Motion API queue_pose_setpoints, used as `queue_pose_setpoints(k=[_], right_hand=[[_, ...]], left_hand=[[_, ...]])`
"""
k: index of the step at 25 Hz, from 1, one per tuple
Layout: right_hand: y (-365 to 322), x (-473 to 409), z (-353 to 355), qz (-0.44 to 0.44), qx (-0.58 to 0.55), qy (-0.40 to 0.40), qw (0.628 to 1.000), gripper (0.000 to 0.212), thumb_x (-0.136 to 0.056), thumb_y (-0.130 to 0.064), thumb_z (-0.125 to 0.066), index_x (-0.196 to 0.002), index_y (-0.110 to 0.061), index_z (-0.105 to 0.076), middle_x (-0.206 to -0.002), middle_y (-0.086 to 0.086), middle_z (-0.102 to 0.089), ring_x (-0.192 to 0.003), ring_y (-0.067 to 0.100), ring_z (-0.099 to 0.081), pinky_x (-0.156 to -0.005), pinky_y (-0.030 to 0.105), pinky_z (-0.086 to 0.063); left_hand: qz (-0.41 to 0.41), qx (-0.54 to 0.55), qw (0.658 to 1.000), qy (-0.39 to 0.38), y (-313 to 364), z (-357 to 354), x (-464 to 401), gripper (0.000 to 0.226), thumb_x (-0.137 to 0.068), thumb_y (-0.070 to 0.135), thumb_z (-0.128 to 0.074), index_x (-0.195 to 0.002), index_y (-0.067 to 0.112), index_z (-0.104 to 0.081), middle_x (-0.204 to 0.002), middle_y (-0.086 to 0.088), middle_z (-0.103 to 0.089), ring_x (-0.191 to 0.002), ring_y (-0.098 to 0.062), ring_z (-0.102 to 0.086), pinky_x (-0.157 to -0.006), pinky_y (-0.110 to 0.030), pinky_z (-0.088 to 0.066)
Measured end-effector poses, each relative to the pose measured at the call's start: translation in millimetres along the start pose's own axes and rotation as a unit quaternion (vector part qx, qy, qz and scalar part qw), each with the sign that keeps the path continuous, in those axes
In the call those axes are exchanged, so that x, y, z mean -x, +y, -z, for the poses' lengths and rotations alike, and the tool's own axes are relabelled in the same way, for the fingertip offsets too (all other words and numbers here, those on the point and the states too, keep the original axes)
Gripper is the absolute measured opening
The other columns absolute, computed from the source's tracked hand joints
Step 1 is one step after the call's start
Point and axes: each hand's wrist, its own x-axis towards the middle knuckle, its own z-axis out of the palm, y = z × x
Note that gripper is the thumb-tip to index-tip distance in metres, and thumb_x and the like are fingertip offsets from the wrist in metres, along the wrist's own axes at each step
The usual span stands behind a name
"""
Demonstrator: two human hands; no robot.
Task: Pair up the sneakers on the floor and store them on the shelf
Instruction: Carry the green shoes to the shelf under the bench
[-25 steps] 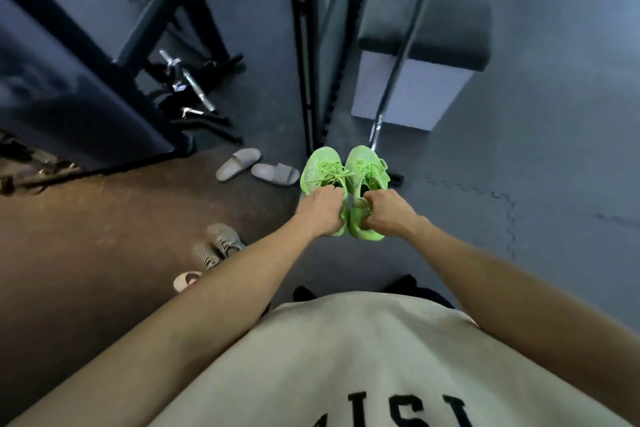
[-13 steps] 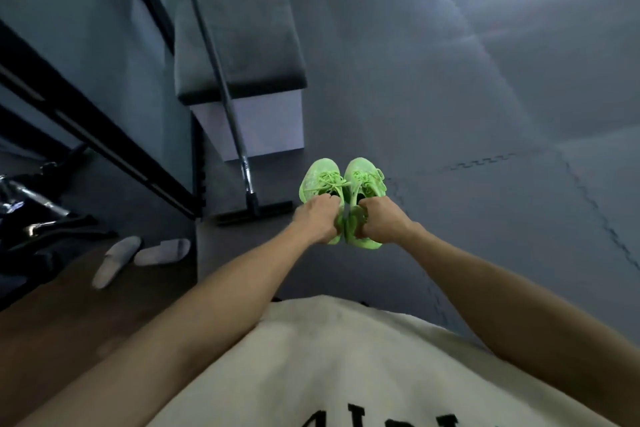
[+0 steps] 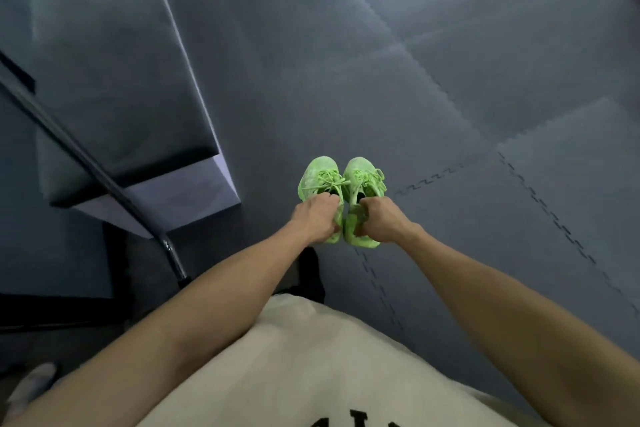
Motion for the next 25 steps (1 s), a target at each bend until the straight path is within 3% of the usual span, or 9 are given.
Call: queue_pose_setpoints(k=[4,9,13,17,21,25], right_hand=[[7.5,-94.0,70.1,-0.02,-0.017,0.015,1.0,0.014,-0.076,-0.009,-0.065,-0.074,-0.012,-0.051,-0.077,0.005,-0.058,-0.073,0.027,-0.056,-0.059,0.033,-0.044],[15.5,-189.5,148.8,-0.031,-0.029,0.034,0.999,0.029,-0.078,-0.01,-0.063,-0.062,-0.02,-0.04,-0.076,0.006,-0.055,-0.072,0.028,-0.052,-0.06,0.033,-0.042],[35.1,-282.6,213.5,-0.03,-0.016,0.038,0.999,0.018,-0.078,-0.011,-0.065,-0.071,-0.013,-0.048,-0.078,0.006,-0.057,-0.075,0.028,-0.056,-0.065,0.038,-0.05],[51.2,-383.1,282.5,0.007,-0.002,0.024,1.0,0.018,-0.078,-0.011,-0.063,-0.071,-0.012,-0.047,-0.079,0.007,-0.058,-0.078,0.032,-0.061,-0.066,0.04,-0.053],[51.3,-478.7,355.4,0.07,0.055,-0.015,0.996,0.016,-0.079,-0.01,-0.061,-0.072,-0.011,-0.046,-0.078,0.007,-0.056,-0.074,0.029,-0.056,-0.059,0.035,-0.046],[32.3,-561.9,395.3,0.127,0.103,-0.054,0.985,0.026,-0.077,-0.008,-0.058,-0.063,-0.019,-0.039,-0.077,0.005,-0.055,-0.078,0.032,-0.06,-0.06,0.033,-0.044]], left_hand=[[-0.038,-0.005,0.999,-0.027,-3.5,63.6,-110.3,0.035,-0.088,0.032,-0.066,-0.111,0.01,-0.051,-0.121,-0.009,-0.055,-0.111,-0.033,-0.055,-0.078,-0.041,-0.042],[-0.068,-0.02,0.997,-0.034,-5.0,130.1,-228.8,0.033,-0.088,0.034,-0.066,-0.105,0.011,-0.05,-0.116,-0.009,-0.056,-0.107,-0.033,-0.056,-0.076,-0.042,-0.043],[-0.058,-0.02,0.998,-0.026,1.5,173.0,-332.4,0.032,-0.088,0.033,-0.067,-0.104,0.011,-0.05,-0.114,-0.008,-0.057,-0.105,-0.032,-0.057,-0.075,-0.041,-0.043],[-0.02,-0.01,1.0,-0.003,8.4,218.9,-431.1,0.029,-0.089,0.03,-0.066,-0.105,0.011,-0.051,-0.114,-0.009,-0.057,-0.104,-0.032,-0.058,-0.072,-0.039,-0.042],[0.05,0.035,0.998,0.027,11.4,269.6,-510.1,0.023,-0.09,0.027,-0.063,-0.103,0.012,-0.051,-0.112,-0.007,-0.058,-0.104,-0.031,-0.058,-0.071,-0.038,-0.04],[0.126,0.063,0.989,0.047,-5.3,300.5,-563.3,0.028,-0.088,0.03,-0.065,-0.104,0.011,-0.052,-0.114,-0.008,-0.058,-0.105,-0.032,-0.058,-0.073,-0.04,-0.042]])
